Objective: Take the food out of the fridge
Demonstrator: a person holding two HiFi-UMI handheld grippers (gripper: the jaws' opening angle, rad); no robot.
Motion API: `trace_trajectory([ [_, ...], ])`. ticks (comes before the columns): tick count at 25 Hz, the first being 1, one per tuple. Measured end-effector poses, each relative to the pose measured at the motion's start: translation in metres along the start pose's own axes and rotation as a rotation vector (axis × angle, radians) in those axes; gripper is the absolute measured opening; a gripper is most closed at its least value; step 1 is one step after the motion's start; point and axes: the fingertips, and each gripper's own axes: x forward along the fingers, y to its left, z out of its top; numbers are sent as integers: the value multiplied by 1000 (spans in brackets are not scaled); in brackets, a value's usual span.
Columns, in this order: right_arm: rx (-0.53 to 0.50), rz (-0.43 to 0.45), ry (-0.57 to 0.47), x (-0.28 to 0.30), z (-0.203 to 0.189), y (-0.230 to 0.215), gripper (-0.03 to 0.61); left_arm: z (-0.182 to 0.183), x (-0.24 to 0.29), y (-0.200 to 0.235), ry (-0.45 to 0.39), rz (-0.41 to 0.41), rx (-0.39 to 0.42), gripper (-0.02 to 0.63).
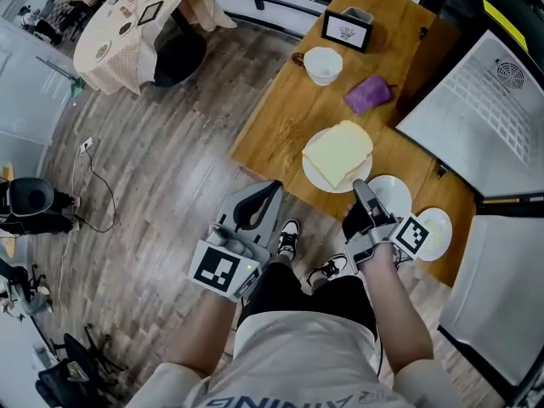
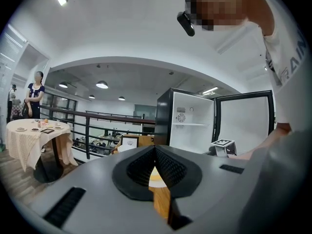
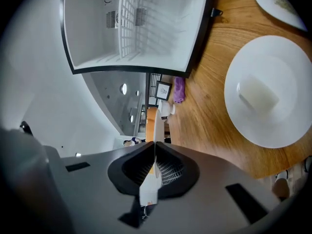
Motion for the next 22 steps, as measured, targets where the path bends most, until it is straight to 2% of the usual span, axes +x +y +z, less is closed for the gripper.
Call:
trace_trajectory([
  [10,34,-83,30,24,-18,-49,28,-28,-2,13,24,30,-22,8],
  [22,-21,-164,31,24,-16,-65,29,-34,4,12,34,15,-47,8],
])
